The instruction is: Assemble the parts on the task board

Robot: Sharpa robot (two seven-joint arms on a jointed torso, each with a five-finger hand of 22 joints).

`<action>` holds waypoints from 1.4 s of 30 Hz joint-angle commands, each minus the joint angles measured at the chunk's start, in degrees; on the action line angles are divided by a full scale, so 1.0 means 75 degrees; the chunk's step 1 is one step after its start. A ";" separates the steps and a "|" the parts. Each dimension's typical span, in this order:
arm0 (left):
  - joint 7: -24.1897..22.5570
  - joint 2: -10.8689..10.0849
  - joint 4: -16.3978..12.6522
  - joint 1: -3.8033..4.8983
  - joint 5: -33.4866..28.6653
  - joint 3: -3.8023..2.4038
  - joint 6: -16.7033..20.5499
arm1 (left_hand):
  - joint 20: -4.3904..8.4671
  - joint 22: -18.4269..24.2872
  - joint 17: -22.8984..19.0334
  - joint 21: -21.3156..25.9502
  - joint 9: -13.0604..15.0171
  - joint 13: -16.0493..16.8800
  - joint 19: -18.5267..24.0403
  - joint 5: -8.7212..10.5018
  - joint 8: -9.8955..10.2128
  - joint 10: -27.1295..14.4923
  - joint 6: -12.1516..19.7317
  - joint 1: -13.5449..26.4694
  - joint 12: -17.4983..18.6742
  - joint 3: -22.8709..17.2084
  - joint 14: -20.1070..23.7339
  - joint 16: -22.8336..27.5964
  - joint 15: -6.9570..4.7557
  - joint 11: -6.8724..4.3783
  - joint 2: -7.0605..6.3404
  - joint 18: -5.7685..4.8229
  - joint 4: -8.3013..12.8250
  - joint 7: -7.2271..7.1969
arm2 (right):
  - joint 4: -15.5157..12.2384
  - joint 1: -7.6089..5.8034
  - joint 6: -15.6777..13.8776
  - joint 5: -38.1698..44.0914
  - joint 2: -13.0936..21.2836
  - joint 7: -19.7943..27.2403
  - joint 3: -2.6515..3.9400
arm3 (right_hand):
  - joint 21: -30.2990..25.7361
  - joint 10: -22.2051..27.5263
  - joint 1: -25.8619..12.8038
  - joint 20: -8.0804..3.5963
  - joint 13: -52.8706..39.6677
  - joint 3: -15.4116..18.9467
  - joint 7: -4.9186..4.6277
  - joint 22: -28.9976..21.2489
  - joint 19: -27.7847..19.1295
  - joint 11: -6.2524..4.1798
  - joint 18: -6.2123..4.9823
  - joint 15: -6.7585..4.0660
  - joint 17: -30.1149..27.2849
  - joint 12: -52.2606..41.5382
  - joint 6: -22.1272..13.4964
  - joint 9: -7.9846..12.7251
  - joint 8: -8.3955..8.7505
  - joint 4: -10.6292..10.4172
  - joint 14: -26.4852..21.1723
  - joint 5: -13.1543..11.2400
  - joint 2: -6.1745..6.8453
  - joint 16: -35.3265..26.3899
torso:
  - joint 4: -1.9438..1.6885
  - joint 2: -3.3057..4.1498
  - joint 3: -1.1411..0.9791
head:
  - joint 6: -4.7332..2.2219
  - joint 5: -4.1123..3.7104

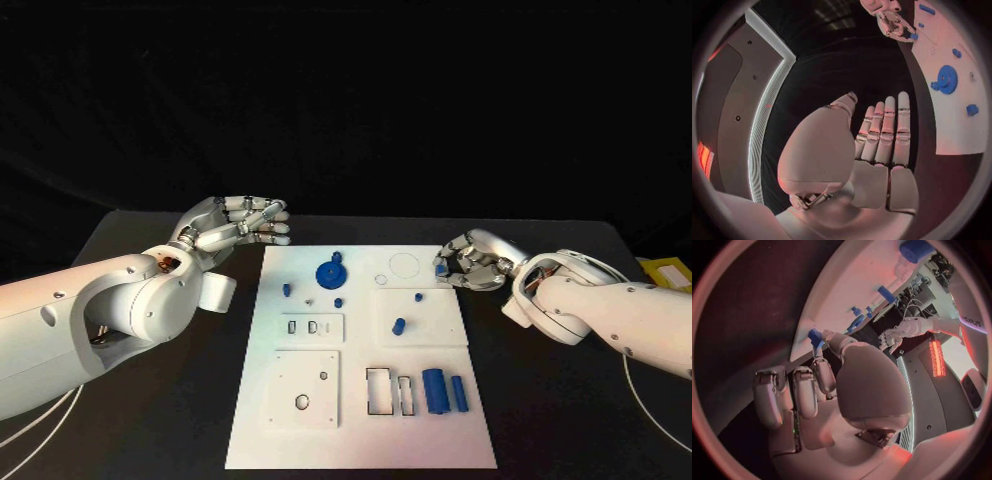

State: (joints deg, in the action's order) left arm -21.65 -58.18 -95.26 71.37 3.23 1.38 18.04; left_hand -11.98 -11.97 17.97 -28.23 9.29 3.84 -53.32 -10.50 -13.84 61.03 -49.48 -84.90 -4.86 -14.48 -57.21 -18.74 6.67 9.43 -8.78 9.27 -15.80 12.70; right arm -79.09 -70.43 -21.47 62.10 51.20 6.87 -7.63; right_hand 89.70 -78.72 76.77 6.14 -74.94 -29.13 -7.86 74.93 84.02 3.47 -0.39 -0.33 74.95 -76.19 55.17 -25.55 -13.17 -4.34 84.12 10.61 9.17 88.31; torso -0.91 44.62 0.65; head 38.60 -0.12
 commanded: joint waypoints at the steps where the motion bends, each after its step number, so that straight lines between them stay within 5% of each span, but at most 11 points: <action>1: -0.0025 0.0004 -0.0024 0.0003 -0.0021 -0.0005 -0.0135 | -0.0012 -0.0007 0.0013 -0.0025 -0.0003 0.0010 0.0047 0.0039 0.0029 0.0024 0.0017 0.0014 0.0023 -0.0039 0.0041 0.0045 0.0009 0.0009 -0.0002 0.0129 -0.0010 -0.0005 | -0.0059 0.0012 -0.0256 0.0201 -0.0008 0.0026 -0.0003 | 0.0040 -0.0003 -0.0007 -0.0077 -0.0039 -0.0046 0.0007 0.2009 0.0797 -0.0051 0.0052 -0.0060 0.1504 -0.0014 0.0064 -0.0017 -0.0048 -0.0010 0.0670 -0.0044 -0.0080 0.0035 | 0.0001 -0.0005 0.0001 | -0.0003 0.0001; 10: -0.0023 -0.0004 -0.0020 0.0003 -0.0021 -0.0005 -0.0134 | -0.0012 -0.0007 0.0013 -0.0025 -0.0003 0.0010 0.0047 0.0039 0.0029 0.0024 0.0017 0.0014 0.0023 -0.0039 0.0041 0.0045 0.0009 0.0009 -0.0002 0.0129 -0.0010 -0.0005 | -0.0499 -0.0042 -0.0480 0.0238 0.0062 -0.0097 0.0009 | 0.0040 0.0062 -0.0056 -0.0107 0.0060 -0.0178 0.0046 0.2009 0.0797 -0.0085 0.0052 -0.0090 0.1542 0.0089 0.0082 -0.0067 -0.0155 -0.0007 0.0678 -0.0033 -0.0288 0.0049 | 0.0006 -0.0014 0.0008 | -0.0008 0.0024; 18: -0.0017 0.0004 0.0004 0.0003 -0.0021 -0.0005 -0.0129 | -0.0012 -0.0007 0.0013 -0.0025 -0.0003 0.0010 0.0047 0.0039 0.0029 0.0024 0.0017 0.0014 0.0023 -0.0039 0.0041 0.0045 0.0009 0.0009 -0.0002 0.0129 -0.0010 -0.0005 | -0.1251 -0.0260 -0.0605 0.0622 0.0007 -0.0664 0.0017 | 0.0040 0.0109 -0.0106 -0.0115 0.0128 -0.0199 0.0051 0.2009 0.0797 -0.0089 0.0052 -0.0095 0.1556 0.0160 0.0065 -0.0086 -0.0188 -0.0022 0.0681 -0.0073 -0.0349 0.0053 | 0.0017 -0.0042 0.0020 | 0.0004 0.0070; 28: 0.0000 0.0126 0.0148 0.0003 -0.0021 -0.0004 -0.0146 | -0.0014 -0.0008 0.0021 -0.0029 -0.0004 0.0009 0.0057 0.0038 0.0033 0.0022 0.0020 0.0011 0.0032 -0.0050 0.0049 0.0052 0.0012 0.0013 0.0002 0.0130 -0.0009 0.0000 | -0.1910 -0.0319 -0.0701 0.1141 -0.0888 -0.1659 0.0007 | 0.0040 0.0139 -0.0121 -0.0119 0.0173 -0.0219 0.0055 0.2009 0.0797 -0.0094 0.0052 -0.0100 0.1536 0.0207 0.0045 -0.0095 -0.0202 -0.0019 0.0676 -0.0080 -0.0383 0.0045 | 0.0003 -0.0127 0.0065 | 0.0099 0.0218; 36: 0.0004 0.0188 0.0230 0.0003 -0.0021 -0.0003 -0.0146 | -0.0014 -0.0008 0.0021 -0.0029 -0.0004 0.0009 0.0057 0.0038 0.0033 0.0022 0.0020 0.0011 0.0032 -0.0050 0.0049 0.0052 0.0012 0.0013 0.0002 0.0130 -0.0009 0.0000 | -0.1943 -0.0102 -0.0734 0.1517 -0.1718 -0.2214 -0.0040 | 0.0040 0.0155 -0.0150 -0.0123 0.0200 -0.0230 0.0049 0.2009 0.0797 -0.0092 0.0052 -0.0101 0.1519 0.0238 0.0011 -0.0100 -0.0208 -0.0024 0.0672 -0.0070 -0.0404 0.0038 | -0.0032 -0.0162 0.0113 | 0.0276 0.0510; 42: 0.0010 0.0225 0.0252 0.0004 -0.0021 -0.0003 -0.0154 | -0.0014 -0.0008 0.0021 -0.0029 -0.0004 0.0009 0.0057 0.0038 0.0033 0.0022 0.0020 0.0011 0.0032 -0.0050 0.0049 0.0052 0.0012 0.0013 0.0002 0.0130 -0.0009 0.0000 | -0.1871 0.0201 -0.0767 0.1744 -0.2148 -0.2360 -0.0064 | 0.0040 0.0153 -0.0163 -0.0123 0.0200 -0.0230 0.0048 0.2009 0.0797 -0.0091 0.0052 -0.0101 0.1514 0.0239 0.0006 -0.0102 -0.0212 -0.0029 0.0671 -0.0068 -0.0408 0.0036 | -0.0030 -0.0149 0.0111 | 0.0308 0.0614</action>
State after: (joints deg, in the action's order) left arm -21.39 -56.66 -93.32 71.37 3.23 1.39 17.93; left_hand -11.98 -11.97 18.07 -28.23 9.29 3.84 -53.33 -10.50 -13.84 61.03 -49.48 -84.90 -4.85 -14.48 -57.21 -18.74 6.68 9.43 -8.78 9.28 -15.80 12.70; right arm -93.17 -69.31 -26.86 72.12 35.48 -8.35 -8.05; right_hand 89.69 -77.89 75.77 5.63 -73.47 -30.62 -7.64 74.90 84.11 2.65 -0.39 -0.73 74.93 -74.63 55.18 -25.67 -14.16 -4.58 84.12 9.71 6.54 88.53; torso -1.12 43.46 1.47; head 40.80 4.17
